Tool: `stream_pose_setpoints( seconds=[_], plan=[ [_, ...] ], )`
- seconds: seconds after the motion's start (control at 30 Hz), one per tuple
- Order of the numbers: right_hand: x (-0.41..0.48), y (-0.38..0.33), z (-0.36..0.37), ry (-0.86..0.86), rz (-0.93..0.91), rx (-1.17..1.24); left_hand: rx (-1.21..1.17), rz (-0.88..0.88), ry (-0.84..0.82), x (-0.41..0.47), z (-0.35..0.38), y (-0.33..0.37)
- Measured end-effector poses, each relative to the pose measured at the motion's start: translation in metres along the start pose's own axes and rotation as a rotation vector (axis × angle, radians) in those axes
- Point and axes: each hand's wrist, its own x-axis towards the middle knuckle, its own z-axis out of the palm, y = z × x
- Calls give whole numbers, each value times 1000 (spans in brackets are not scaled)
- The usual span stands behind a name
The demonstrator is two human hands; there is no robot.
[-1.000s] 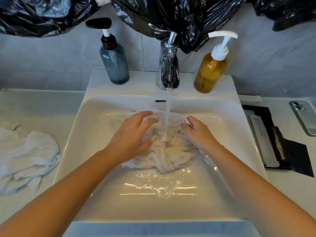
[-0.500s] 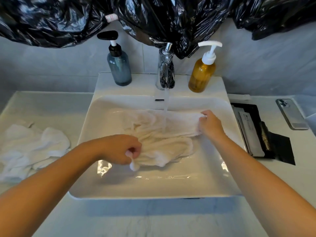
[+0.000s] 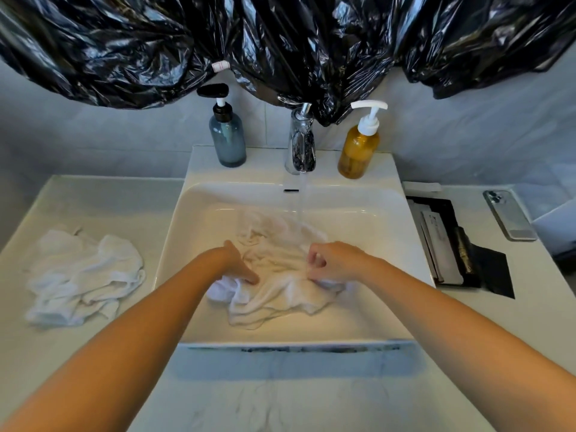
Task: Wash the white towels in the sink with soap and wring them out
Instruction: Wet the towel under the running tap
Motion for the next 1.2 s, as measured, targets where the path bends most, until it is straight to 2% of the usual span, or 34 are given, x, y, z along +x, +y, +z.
stream_pose_setpoints(
  seconds=[0.1,0.17,0.23,0.43,0.53,0.6,0.67,0.77,0.83,0.93,1.0,1.03,1.1,1.17,1.2],
  plan=[
    [2,-6,1,21,70,-4,-18,62,49,2,4,0],
    [8,-12,11,72,67,-42,-23,164,73,-1,7,7],
    [9,-15,14,134,50,20,-153,280,129,-3,5,13],
    [-9,7,-20,366,-1,576,-677,439,355,-25,-34,31],
    [-20,16,-37,492,-7,658,-746,546,445,-29,-46,41],
    [-29,22,-44,513,-7,614,-624,597,397,-26,-47,45],
    [-34,32,-43,509,16,563,-402,592,307,-21,-42,44],
    [-33,49,-28,418,116,355,9,361,324,-4,-22,33],
    [-30,45,-20,352,181,131,116,162,333,2,0,24],
    [-16,21,-14,362,49,-108,104,17,285,0,33,28],
    [-2,1,-8,262,-76,-153,103,2,263,-5,51,40],
    [6,-7,-2,197,-82,-173,85,-6,269,-6,59,46],
    [18,-17,11,153,-24,-234,-83,35,307,-2,72,52],
    [20,-19,16,228,-2,-257,-228,123,319,-2,78,48],
    [16,-17,13,260,-19,-241,-207,173,330,-6,75,43]
  ],
)
